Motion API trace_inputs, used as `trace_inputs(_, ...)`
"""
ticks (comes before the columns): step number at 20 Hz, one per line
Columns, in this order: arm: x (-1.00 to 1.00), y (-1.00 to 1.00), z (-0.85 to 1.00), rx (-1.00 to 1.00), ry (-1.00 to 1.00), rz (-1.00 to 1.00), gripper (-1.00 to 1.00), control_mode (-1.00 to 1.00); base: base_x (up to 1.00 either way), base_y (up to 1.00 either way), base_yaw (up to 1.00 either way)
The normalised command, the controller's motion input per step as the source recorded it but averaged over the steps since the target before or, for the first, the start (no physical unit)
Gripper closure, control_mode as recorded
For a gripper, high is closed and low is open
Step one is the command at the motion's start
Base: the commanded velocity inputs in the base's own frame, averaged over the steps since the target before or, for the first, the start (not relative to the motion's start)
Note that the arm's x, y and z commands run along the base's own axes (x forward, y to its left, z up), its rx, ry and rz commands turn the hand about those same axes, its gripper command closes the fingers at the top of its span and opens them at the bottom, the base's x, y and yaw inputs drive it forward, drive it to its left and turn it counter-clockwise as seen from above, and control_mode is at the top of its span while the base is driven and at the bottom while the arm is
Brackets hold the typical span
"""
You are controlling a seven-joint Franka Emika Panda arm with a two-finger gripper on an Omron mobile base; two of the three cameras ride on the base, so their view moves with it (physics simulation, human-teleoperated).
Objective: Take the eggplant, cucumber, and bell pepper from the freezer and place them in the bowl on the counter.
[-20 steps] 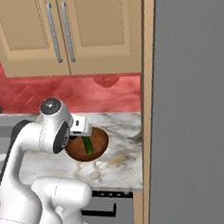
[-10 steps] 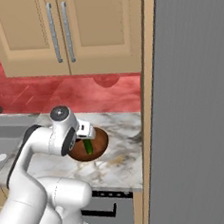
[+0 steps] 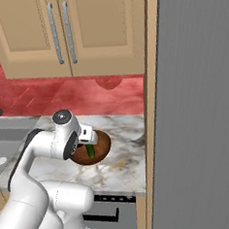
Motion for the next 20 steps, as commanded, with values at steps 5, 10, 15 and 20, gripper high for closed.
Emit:
trace_inputs(5,0.00,0.00,-0.12,0.00,0.00,0.00,1.00,-1.00,0.00,0.00,0.00)
trace_inputs(10,0.08,0.00,-0.30,0.00,0.00,0.00,1.00,-1.00,0.00,0.00,0.00)
trace_inputs(15,0.14,0.00,-0.30,0.00,0.00,0.00,1.00,-1.00,0.00,0.00,0.00)
trace_inputs(20,0.14,0.00,-0.09,0.00,0.01,0.00,1.00,-1.00,0.00,0.00,0.00)
